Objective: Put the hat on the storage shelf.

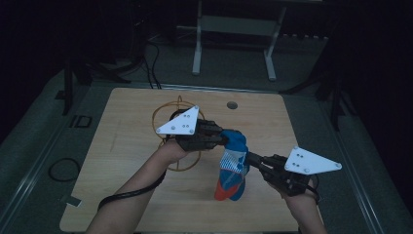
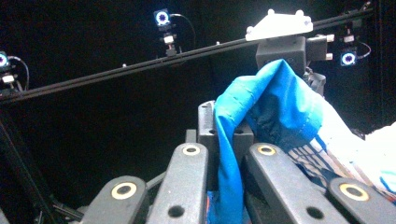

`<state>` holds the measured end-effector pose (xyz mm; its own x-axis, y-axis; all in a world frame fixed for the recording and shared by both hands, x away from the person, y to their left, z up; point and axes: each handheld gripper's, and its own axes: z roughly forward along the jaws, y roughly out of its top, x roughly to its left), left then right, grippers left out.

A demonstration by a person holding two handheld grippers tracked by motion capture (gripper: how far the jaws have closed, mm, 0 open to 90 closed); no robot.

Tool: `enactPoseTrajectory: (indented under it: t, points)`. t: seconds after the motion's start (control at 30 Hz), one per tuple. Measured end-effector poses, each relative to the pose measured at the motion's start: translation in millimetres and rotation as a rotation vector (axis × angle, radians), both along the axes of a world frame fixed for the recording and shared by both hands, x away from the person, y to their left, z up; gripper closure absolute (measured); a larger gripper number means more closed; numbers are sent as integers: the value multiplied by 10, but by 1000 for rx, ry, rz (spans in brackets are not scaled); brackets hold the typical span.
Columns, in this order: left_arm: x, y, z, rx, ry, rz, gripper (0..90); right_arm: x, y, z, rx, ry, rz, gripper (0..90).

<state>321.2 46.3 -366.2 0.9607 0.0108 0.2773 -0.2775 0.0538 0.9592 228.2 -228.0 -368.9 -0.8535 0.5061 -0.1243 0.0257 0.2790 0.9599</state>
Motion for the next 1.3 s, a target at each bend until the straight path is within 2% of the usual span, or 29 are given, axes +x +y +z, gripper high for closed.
enactPoseTrajectory:
  t: [0.2, 0.4, 0.5, 0.53, 0.57, 0.6, 0.63, 0.7, 0.8, 0.83, 0.87, 0.93, 1.07, 1.13, 1.23, 1.3]
  points:
    - [4, 93, -9, 44, 0, 34, 888, 1, -92, 48, 32, -11, -40, 900]
    - [-53, 127, -9, 133, -32, 55, 886, 0, -172, 106, 51, -22, -64, 900]
    - [-68, 137, 0, 144, -39, 73, 853, -4, -173, 122, 48, -23, -61, 900]
    - [-89, 160, 19, 151, -48, 109, 853, -5, -172, 127, 49, -25, -65, 900]
    - [-102, 179, 31, 157, -56, 123, 788, 5, -173, 144, 48, -29, -66, 900]
    - [-116, 199, 43, 161, -58, 135, 786, 10, -179, 152, 52, -29, -68, 900]
    - [-133, 224, 58, 169, -54, 158, 722, 15, -185, 160, 57, -27, -66, 900]
    - [-164, 294, 84, 184, -44, 175, 706, 23, -200, 176, 66, -26, -70, 900]
    - [-220, 429, 106, 199, -35, 223, 632, 37, -219, 198, 79, -27, -75, 900]
    - [-240, 477, 110, 203, -31, 250, 575, 41, -220, 206, 78, -27, -76, 900]
    - [-258, 528, 114, 210, -20, 276, 514, 46, -222, 212, 80, -29, -78, 900]
    - [-294, 635, 112, 216, 5, 321, 451, 65, -218, 228, 86, -26, -77, 900]
    - [-358, 844, 67, 218, 58, 457, 248, 125, -178, 275, 94, -32, -89, 900]
    - [-380, 951, 24, 214, 101, 518, 141, 165, -143, 309, 91, -43, -101, 900]
    - [-428, 1122, -69, 214, 132, 588, 28, 245, -87, 370, 97, -49, -106, 900]
    - [-463, 1244, -143, 205, 153, 649, 24, 305, -34, 424, 107, -52, -107, 900]
